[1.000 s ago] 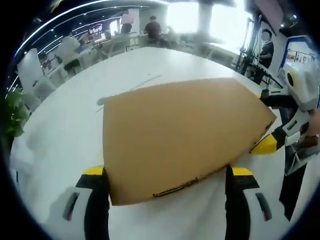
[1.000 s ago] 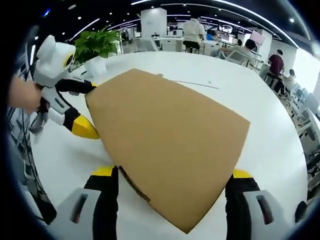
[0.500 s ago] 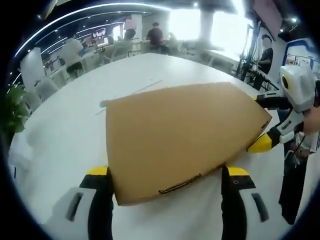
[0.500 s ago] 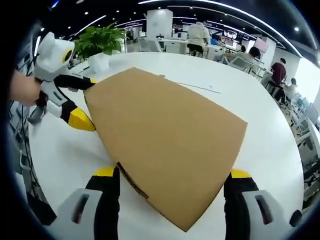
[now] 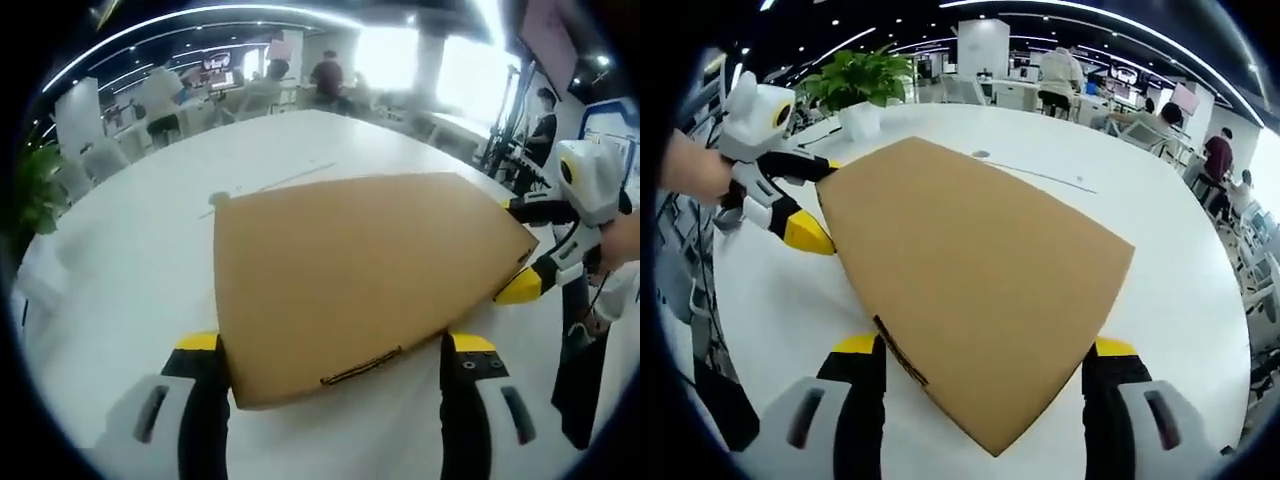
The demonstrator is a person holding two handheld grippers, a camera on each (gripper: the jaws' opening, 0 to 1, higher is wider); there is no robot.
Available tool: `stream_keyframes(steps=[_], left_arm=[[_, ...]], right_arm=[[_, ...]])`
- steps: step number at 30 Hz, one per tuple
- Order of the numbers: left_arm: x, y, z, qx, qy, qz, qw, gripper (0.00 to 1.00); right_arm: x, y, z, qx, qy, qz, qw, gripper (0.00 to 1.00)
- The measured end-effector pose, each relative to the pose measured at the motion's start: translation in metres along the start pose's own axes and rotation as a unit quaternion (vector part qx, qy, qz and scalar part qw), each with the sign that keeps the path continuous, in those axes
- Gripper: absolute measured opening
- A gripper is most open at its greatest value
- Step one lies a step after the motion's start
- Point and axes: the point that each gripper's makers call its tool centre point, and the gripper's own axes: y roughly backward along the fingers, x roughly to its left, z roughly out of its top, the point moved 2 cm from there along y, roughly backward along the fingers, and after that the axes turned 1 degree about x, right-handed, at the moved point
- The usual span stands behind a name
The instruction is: Operate the shoe box by opening the lid, removing the specified soft item, and placing it in the target area until the item is outside and the box remains undamaged.
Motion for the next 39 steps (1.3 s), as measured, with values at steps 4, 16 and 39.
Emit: stream_keyframes(steps=[4,16,39], left_arm=[[-0.002,0.003,-0.005,-0.017,0.008,0.011,0.9998,0.88],[-0.005,0.009,-0.013,-0.028,0.032,0.022,0.9988,0.85],[-0.014,0.022,-0.026,-0.014,0.054,0.046,0.9974,0.8]], right_arm=[[0.001,-0.001,0.0,0.008,0.009,0.001,0.9999,0.8],[0.003,-0.001,-0.001,0.003,0.024,0.01,0.9997,0.79],[0.006,0.007,-0.007,-0.021,0.042,0.022,0.9987,0.71]])
